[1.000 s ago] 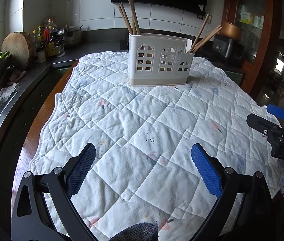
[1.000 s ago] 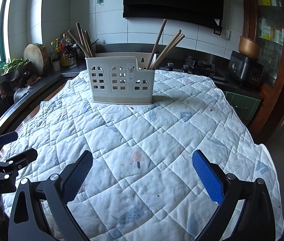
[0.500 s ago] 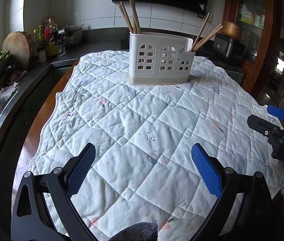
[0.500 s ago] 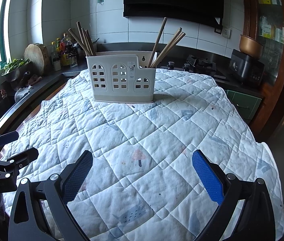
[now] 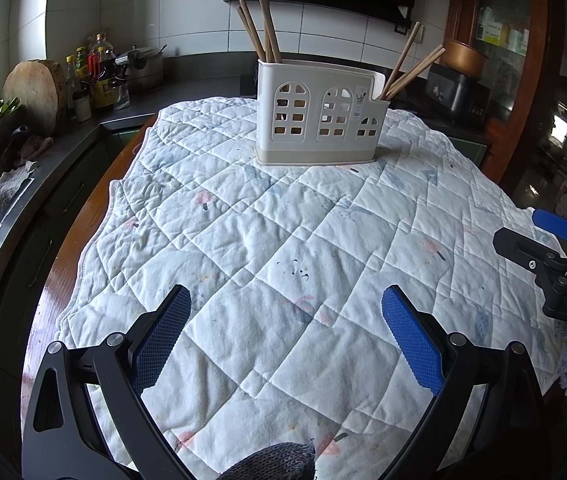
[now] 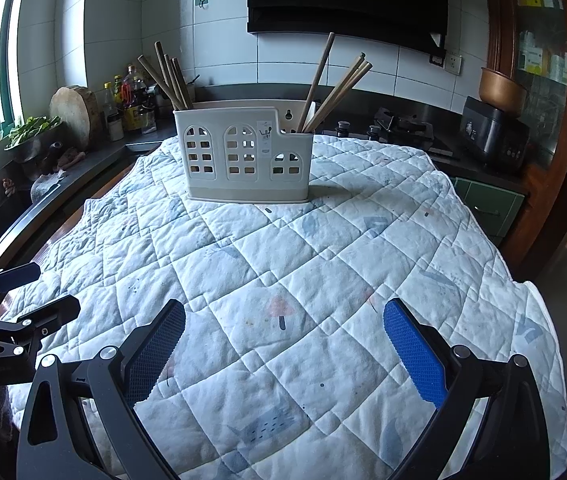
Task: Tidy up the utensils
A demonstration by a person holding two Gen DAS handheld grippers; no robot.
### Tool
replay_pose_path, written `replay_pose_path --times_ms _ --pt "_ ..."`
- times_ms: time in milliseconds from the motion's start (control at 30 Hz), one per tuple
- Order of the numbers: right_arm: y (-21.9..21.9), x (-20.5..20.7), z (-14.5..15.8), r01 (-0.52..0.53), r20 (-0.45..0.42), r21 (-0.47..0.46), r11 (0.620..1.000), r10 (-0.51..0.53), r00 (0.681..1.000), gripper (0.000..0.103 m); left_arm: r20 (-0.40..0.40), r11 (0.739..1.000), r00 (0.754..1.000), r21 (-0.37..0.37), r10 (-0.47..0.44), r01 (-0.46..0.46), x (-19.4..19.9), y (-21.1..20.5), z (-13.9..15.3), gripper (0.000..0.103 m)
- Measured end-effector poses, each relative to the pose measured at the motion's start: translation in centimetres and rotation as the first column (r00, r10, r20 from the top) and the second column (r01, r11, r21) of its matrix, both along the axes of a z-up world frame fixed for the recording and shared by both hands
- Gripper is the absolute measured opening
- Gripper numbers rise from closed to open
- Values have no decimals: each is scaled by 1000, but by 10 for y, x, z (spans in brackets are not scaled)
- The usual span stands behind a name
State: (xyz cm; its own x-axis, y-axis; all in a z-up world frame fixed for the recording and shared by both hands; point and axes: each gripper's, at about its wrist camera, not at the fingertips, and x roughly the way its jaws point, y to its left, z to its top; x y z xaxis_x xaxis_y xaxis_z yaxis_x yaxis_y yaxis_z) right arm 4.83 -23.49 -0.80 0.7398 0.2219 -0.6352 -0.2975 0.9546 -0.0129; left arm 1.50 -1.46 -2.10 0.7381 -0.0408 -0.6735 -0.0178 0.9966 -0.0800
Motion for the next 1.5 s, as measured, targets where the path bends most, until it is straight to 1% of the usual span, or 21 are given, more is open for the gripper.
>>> replay_pose_path --times_ms 800,1067,1233,1500 --pt "0 0 -1 -3 -6 6 1000 3 1000 96 -2 1000 1000 -4 -6 6 0 0 0 96" --pt "0 -1 0 -2 -6 9 1000 3 1000 96 9 1000 1000 -24 18 -18 -3 4 1 95" --pt "-1 0 0 -4 -7 8 1000 4 1000 96 31 1000 999 -13 29 -29 -4 5 4 96" --pt "-1 -1 0 -6 -8 7 1000 6 1000 96 19 1000 1000 -22 19 -19 -1 4 2 96"
